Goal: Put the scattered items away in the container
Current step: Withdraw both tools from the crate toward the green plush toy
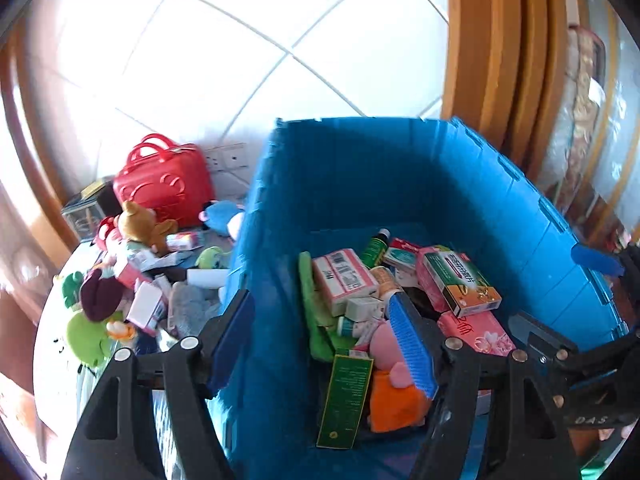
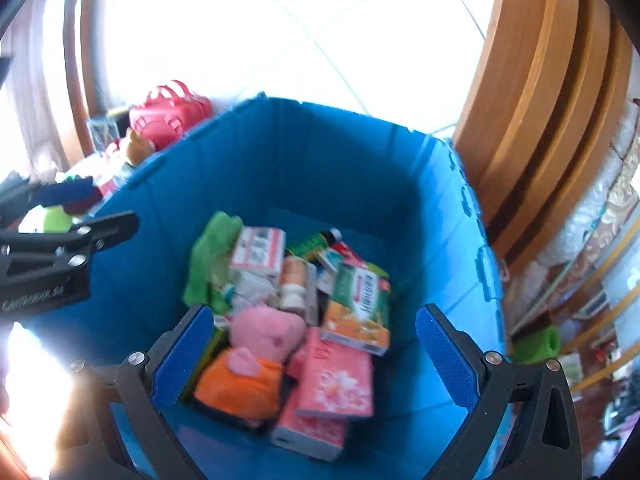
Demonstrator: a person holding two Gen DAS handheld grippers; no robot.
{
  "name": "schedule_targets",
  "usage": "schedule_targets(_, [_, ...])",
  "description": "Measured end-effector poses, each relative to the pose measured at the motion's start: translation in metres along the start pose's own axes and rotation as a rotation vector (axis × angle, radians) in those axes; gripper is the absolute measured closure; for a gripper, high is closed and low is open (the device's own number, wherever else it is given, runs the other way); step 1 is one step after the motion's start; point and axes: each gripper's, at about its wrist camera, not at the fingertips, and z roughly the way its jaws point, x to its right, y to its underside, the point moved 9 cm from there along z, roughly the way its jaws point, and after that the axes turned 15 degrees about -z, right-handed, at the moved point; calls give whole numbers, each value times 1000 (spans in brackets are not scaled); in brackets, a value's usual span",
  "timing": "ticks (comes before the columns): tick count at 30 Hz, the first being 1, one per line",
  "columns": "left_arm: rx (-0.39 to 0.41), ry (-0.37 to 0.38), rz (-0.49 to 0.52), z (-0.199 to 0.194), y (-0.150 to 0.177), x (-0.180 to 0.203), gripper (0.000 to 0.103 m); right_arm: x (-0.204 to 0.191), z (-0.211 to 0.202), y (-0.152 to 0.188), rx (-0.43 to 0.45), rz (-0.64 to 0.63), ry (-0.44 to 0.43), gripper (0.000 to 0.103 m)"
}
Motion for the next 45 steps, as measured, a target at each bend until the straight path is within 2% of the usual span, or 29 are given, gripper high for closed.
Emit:
schedule_targets(4, [107,-57,-31,-31,2,-36,34,-28,-9,-11,69,3,-26,0])
schedule_targets(12, [172,-89,-97,-69,7,-133,34,-106,-38,-48,177,-16,-89,0])
schedule_targets(16, [169,-96,-136,-79,15,-207,34,-163,-46,-67,205,-4,-128,0])
schedule_targets(22, [126,-115,-172,-87,38,-338,34,-256,-47,-88,214,47,-147,0])
schedule_targets(25, [89,-156,-175,-86,49,-402,34,-304,-37,-94,177,69,-143,0])
schedule_targets(29, [35,-183,-215,-79,61,-468,34,-361,-17,-97,110,67,-180,0])
schedule_targets(35, [3,-200,-273,-57,66,-522,34,-412,18,-106,24,46,-207,0])
schedule_targets(45, [-71,-253,-329,20,45,-556,34,-449,105,-138,-33,11,-306,0])
